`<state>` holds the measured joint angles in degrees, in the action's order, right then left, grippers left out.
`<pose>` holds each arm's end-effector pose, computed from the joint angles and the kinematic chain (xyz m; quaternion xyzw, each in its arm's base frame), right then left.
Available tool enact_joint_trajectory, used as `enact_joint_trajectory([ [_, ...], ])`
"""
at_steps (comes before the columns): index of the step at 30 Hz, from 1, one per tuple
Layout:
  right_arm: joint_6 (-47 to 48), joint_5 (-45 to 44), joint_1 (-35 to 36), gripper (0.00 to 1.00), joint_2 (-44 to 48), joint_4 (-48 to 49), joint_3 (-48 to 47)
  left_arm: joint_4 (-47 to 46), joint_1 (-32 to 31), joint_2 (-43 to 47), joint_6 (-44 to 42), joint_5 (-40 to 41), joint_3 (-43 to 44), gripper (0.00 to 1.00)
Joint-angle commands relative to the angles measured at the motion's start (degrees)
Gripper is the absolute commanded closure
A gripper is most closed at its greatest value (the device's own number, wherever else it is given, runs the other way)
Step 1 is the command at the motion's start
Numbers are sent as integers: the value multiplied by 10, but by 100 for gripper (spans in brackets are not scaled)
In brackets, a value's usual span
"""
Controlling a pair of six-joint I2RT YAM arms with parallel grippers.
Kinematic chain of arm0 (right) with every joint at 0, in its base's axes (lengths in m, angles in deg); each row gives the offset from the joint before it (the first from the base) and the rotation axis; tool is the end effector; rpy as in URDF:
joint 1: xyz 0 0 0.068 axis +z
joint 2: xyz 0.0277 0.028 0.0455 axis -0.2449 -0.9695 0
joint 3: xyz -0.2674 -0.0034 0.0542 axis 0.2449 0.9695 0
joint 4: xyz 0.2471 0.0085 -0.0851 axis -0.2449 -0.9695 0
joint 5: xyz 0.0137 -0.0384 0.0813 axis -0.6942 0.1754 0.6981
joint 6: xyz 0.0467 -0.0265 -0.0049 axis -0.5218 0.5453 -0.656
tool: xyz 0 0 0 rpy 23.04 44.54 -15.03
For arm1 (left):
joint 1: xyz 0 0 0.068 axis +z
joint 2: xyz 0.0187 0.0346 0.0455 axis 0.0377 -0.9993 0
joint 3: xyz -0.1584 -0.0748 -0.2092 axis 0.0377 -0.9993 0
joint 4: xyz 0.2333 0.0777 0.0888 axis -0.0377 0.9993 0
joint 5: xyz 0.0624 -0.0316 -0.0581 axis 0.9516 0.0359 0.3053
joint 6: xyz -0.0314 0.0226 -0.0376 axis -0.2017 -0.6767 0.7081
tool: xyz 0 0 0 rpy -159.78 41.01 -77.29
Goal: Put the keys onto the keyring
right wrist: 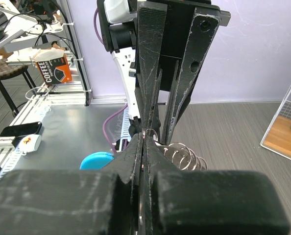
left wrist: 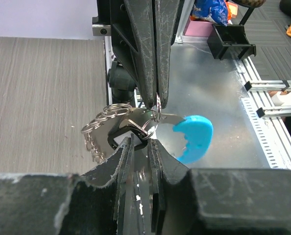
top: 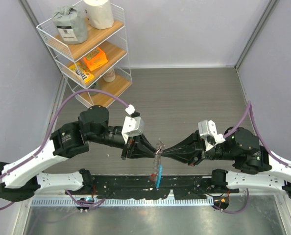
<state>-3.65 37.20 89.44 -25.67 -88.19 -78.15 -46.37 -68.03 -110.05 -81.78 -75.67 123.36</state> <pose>0.0249 0.1276 0.4298 -0.4495 0.4621 0.5389 0.5423 0.0593 -0.1806 0.4548 0.5381 0.5485 -0.5292 0.3601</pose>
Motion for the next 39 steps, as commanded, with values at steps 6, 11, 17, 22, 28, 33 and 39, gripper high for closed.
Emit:
enact_joint_trajectory([
  [6,-16,-15,3,94,5,111,13,-43,1,-5,14,-20,13,82],
  [11,-19,-23,5,94,16,177,47,-48,0,-9,15,-24,14,84],
  [17,-16,-42,8,94,34,264,105,-51,1,-7,17,-24,12,85],
  [22,-2,-62,11,94,42,388,168,-54,2,-8,19,-24,10,85],
  [28,25,-109,24,94,34,487,213,-53,2,-7,19,-24,8,85],
  [33,47,-158,47,94,11,543,227,-54,1,-7,19,-22,8,85],
  [39,67,-180,54,94,10,535,223,-36,1,5,11,11,6,74],
])
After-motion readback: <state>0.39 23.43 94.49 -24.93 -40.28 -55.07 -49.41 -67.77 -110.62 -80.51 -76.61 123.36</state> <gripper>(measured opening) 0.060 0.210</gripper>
